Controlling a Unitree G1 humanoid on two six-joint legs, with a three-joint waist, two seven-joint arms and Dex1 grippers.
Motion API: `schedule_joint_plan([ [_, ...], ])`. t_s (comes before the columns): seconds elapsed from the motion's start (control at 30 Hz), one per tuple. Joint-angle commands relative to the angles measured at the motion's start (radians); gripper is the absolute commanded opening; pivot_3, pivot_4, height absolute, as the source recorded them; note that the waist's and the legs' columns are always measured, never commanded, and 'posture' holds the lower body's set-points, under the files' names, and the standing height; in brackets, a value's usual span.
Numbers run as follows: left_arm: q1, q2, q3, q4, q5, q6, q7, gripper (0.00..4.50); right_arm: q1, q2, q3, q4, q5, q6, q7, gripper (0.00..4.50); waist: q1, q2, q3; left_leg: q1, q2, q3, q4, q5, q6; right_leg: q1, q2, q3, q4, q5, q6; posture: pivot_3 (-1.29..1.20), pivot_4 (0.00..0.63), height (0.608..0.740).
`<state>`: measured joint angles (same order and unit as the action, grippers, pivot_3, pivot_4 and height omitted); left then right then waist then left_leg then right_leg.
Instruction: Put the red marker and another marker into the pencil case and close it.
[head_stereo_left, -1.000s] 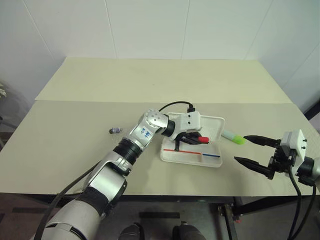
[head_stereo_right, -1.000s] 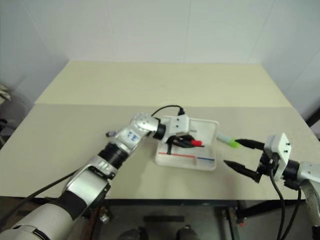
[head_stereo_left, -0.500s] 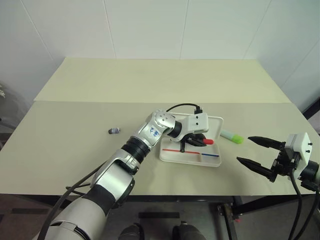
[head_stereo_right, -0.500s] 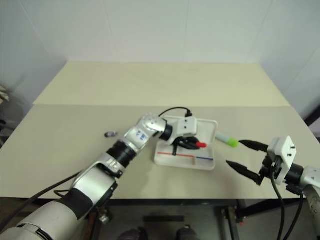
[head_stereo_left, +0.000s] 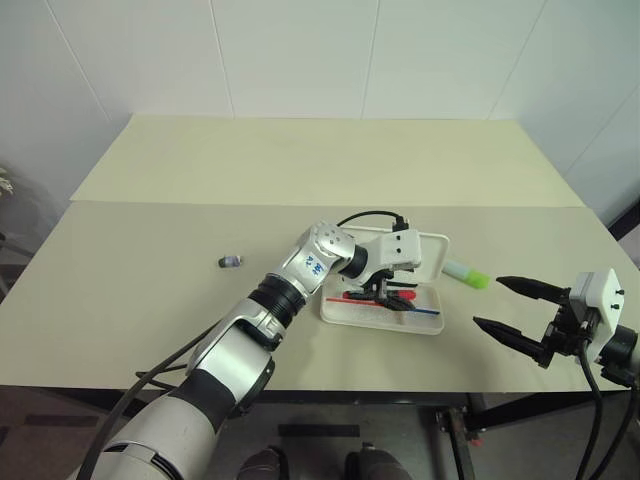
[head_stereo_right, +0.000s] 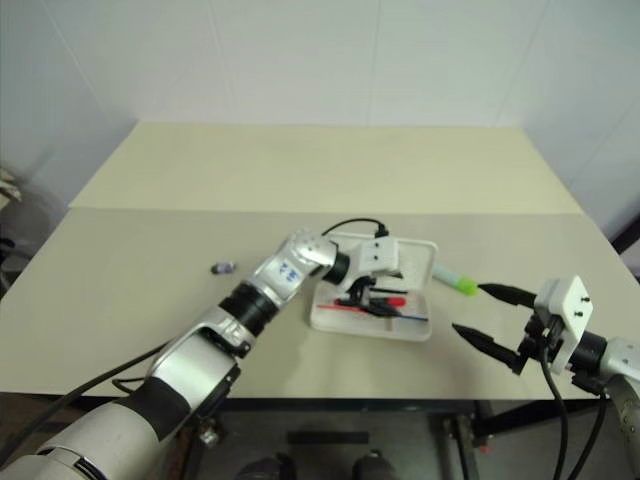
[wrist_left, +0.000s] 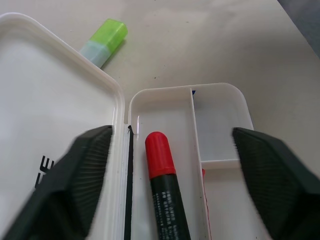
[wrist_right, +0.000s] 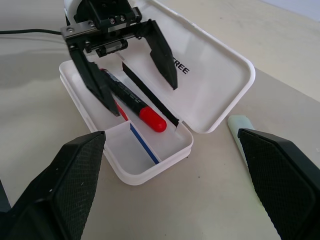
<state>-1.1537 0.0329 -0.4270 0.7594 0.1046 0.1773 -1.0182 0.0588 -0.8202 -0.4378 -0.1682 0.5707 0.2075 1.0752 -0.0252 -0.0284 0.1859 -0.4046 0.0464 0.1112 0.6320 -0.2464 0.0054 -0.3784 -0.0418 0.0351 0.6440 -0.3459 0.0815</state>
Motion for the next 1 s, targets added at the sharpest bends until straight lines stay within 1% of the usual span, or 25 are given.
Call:
schedule_joint_plan([
  [0.03, -0.002, -0.001, 0.026, -0.05, -0.013, 0.01, -0.005, 4.45, -0.005, -0.007, -0.032, -0.026, 0.014, 0.001, -0.01, 4.5, 0.0, 0.0, 0.0, 0.0, 0.0, 0.0, 0.0, 0.0, 0.0, 0.0, 0.0, 0.0, 0.0, 0.0, 0.0, 0.0, 0.15, 0.74],
  [0.17, 0.028, 0.034, 0.044, -0.114, -0.024, 0.033, -0.02, 4.45, -0.03, 0.001, -0.017, -0.015, 0.005, -0.005, -0.024, 4.5, -0.002, 0.0, 0.0, 0.0, 0.0, 0.0, 0.0, 0.0, 0.0, 0.0, 0.0, 0.0, 0.0, 0.0, 0.0, 0.0, 0.15, 0.74],
  [0.23, 0.066, 0.069, 0.054, -0.183, -0.043, 0.019, -0.055, 4.45, -0.051, 0.006, -0.003, -0.003, -0.012, -0.001, -0.05, 4.5, -0.005, 0.0, 0.0, 0.0, 0.0, 0.0, 0.0, 0.0, -0.001, 0.0, 0.0, 0.0, 0.001, 0.0, 0.0, 0.0, 0.15, 0.74],
  [0.37, 0.146, 0.127, 0.102, -0.321, -0.107, 0.04, -0.092, 4.45, -0.113, 0.027, 0.045, 0.054, -0.059, -0.036, -0.073, 4.5, -0.004, 0.0, 0.0, 0.002, 0.001, 0.001, 0.0, 0.001, -0.002, 0.0, 0.001, 0.001, 0.003, 0.0, -0.001, 0.0, 0.15, 0.74],
  [0.53, 0.265, 0.19, 0.173, -0.492, -0.226, 0.13, -0.137, 4.45, -0.206, 0.043, 0.129, 0.185, -0.151, -0.086, -0.087, 4.5, -0.001, 0.001, 0.0, 0.002, 0.001, 0.001, 0.003, 0.001, -0.001, 0.0, 0.0, 0.001, 0.005, 0.0, -0.001, 0.0, 0.15, 0.74],
  [0.63, 0.347, 0.239, 0.223, -0.555, -0.28, 0.088, -0.16, 4.45, -0.305, 0.056, 0.185, 0.305, -0.215, -0.105, -0.116, 4.5, -0.003, 0.001, 0.0, 0.002, 0.001, 0.001, 0.005, 0.001, -0.001, 0.0, 0.0, 0.001, 0.007, 0.0, 0.0, 0.0, 0.15, 0.74],
  [0.73, 0.418, 0.288, 0.284, -0.589, -0.349, 0.041, -0.203, 4.45, -0.423, 0.085, 0.233, 0.471, -0.27, -0.16, -0.127, 4.5, -0.01, 0.001, 0.0, 0.002, 0.001, 0.001, 0.008, 0.001, -0.001, 0.0, 0.0, 0.001, 0.01, 0.0, -0.001, 0.0, 0.15, 0.74],
  [0.83, 0.456, 0.298, 0.344, -0.605, -0.433, 0.03, -0.225, 4.45, -0.497, 0.103, 0.253, 0.582, -0.294, -0.199, -0.119, 4.5, -0.007, 0.001, 0.0, 0.003, 0.001, 0.001, 0.009, 0.001, -0.001, 0.0, 0.0, 0.0, 0.013, 0.0, -0.001, 0.0, 0.15, 0.74],
  [0.97, 0.515, 0.411, 0.377, -0.629, -0.463, -0.016, -0.322, 4.45, -0.608, 0.126, 0.294, 0.762, -0.328, -0.246, -0.089, 4.5, -0.008, 0.001, 0.0, 0.003, 0.001, 0.001, 0.012, 0.001, -0.001, 0.001, -0.001, 0.0, 0.013, 0.0, -0.001, 0.0, 0.15, 0.74],
  [1.0, 0.52, 0.425, 0.38, -0.631, -0.471, -0.019, -0.332, 4.45, -0.627, 0.128, 0.3, 0.794, -0.334, -0.255, -0.084, 4.5, -0.009, 0.001, 0.0, 0.003, 0.001, 0.001, 0.012, 0.0, 0.0, 0.001, -0.001, 0.0, 0.013, 0.0, -0.001, 0.0, 0.15, 0.74],
])
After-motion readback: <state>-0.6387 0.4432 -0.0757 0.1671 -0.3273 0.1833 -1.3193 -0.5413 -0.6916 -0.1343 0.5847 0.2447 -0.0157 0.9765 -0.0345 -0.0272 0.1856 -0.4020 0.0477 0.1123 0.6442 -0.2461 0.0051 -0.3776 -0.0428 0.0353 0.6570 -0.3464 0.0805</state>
